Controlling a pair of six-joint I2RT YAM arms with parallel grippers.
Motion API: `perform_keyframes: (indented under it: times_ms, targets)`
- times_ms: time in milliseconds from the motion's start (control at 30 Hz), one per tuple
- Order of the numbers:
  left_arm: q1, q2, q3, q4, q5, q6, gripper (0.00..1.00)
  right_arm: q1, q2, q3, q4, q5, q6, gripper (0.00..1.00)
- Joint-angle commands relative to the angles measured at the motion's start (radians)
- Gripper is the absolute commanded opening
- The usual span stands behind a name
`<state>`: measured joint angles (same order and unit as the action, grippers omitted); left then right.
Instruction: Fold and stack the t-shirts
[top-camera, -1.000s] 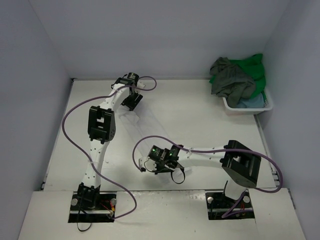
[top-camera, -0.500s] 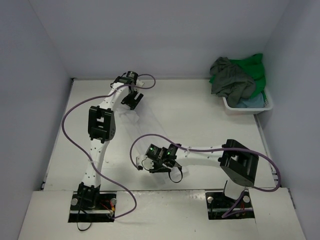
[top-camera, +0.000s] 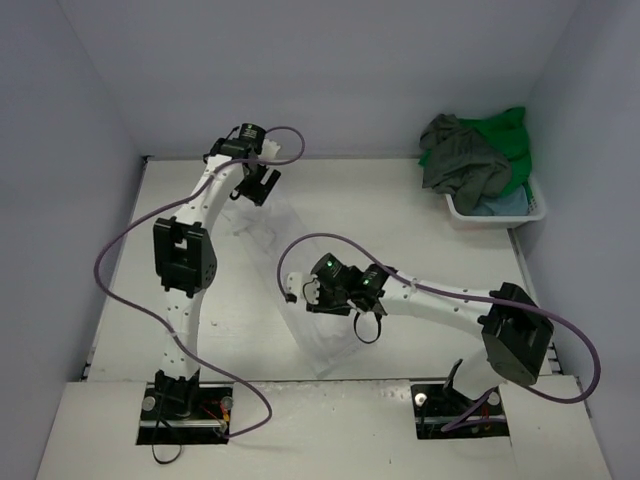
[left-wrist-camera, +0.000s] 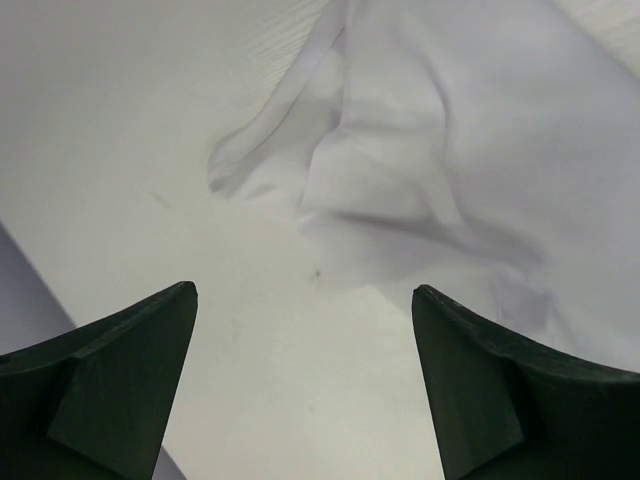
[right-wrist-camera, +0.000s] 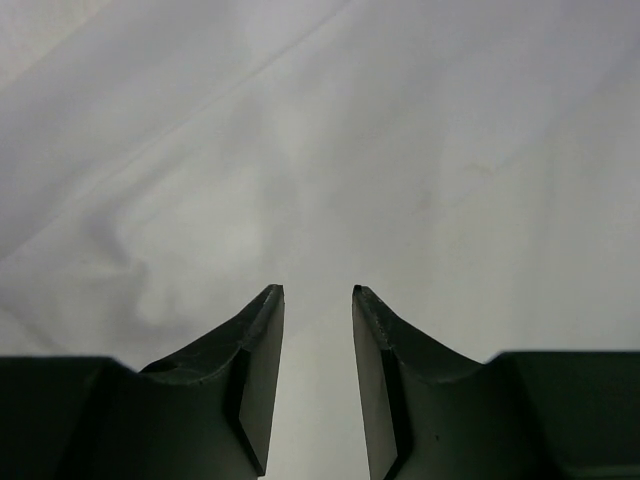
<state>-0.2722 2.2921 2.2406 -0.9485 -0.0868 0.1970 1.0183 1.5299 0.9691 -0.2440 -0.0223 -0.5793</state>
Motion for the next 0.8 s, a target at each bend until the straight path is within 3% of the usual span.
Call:
perform_keyframes:
  times_ms: [0,367,767]
  targets:
    - [0.008,-0.247,-0.068,-0.015,-0.028,-0.005,0.83,-0.052,-0.053,0.010,0.043,-0.036,-0.059,0.31]
    - [0.010,-0.705,-0.458,0.030,-0.044,0.045,0.83,-0.004,-0.160,-0.119,-0.023,-0.067,-0.169,0.39]
    - [0.053,-1.066,-0.854,0.148,-0.036,0.117,0.83,0.080,-0.347,-0.171,-0.158,-0.126,-0.240,0.63]
